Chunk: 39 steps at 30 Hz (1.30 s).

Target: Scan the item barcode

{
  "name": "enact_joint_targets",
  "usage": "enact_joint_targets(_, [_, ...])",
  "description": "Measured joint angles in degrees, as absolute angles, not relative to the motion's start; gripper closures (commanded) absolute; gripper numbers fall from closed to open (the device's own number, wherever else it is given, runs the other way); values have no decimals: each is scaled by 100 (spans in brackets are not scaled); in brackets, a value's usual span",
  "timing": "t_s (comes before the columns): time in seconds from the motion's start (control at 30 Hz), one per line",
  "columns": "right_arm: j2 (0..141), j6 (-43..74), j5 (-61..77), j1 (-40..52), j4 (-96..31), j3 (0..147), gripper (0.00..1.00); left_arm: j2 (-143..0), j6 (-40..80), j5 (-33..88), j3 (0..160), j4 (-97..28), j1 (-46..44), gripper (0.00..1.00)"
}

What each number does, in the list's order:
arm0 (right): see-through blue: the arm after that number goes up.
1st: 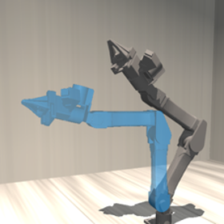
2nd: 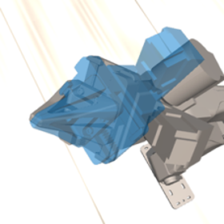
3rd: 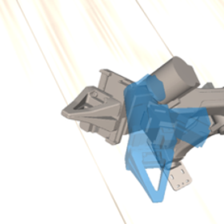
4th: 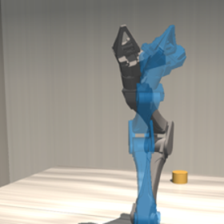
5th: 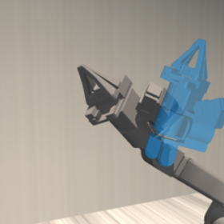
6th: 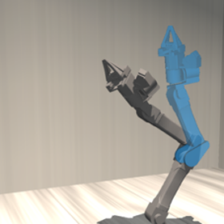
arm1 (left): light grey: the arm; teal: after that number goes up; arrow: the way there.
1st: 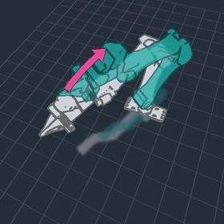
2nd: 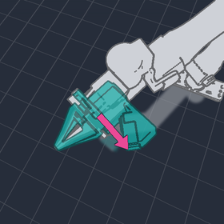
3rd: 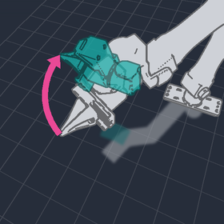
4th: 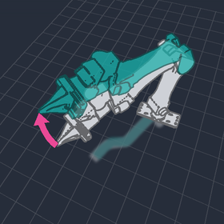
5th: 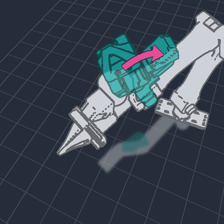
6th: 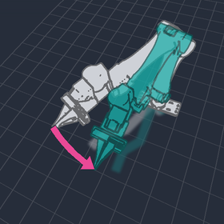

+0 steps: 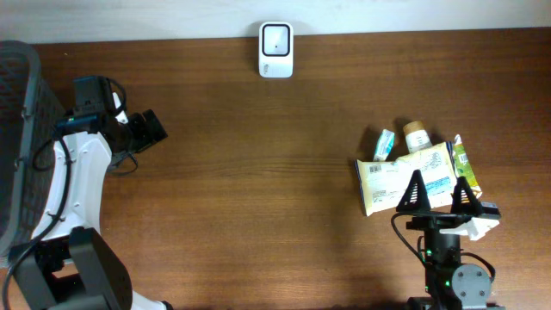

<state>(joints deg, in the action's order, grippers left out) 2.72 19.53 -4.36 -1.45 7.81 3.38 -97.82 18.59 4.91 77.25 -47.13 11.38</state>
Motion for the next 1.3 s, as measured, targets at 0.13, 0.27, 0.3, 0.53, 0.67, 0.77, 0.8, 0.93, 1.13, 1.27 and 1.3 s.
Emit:
enact_joint_targets(0.13, [141,1957,-674,-145,-305,60,1,-9782,1859,491,7728,-4713,1138,1])
enact_joint_targets(0.27, [89,1603,-639,-145,-353,60,1,-9782,1859,491,7728,-4713,1138,1])
enact_joint_targets(0.3, [89,1584,-637,-145,-353,60,1,-9782,1859,491,7728,-4713,1138,1])
enact_joint_targets(0.53, [89,1500,-639,-145,-355,60,1,-9782,1859,491,7725,-4713,1138,1])
enact_joint_targets(0.67, [89,1500,-639,-145,-355,60,1,-9782,1859,491,7725,-4718,1138,1])
enact_joint_targets(0.77, [89,1498,-637,-145,-355,60,1,-9579,1857,152,7675,-4803,1050,1])
enact_joint_targets(0.8, [80,1498,-635,-145,-360,60,1,-8960,1846,-99,7415,-4622,891,1])
enact_joint_targets(0.93, [69,1498,-635,-145,-364,62,1,-7363,1444,-329,5393,-2128,438,1])
enact_joint_targets(1.13, [58,1498,-615,-145,-360,62,1,-5065,1297,-123,2626,-320,403,1])
enact_joint_targets(1.27, [58,1498,-615,-145,-364,62,1,-3522,1282,-5,1354,-244,384,1])
enact_joint_targets(1.3, [58,1498,-615,-145,-364,62,1,-3041,1284,-8,1079,-261,386,1])
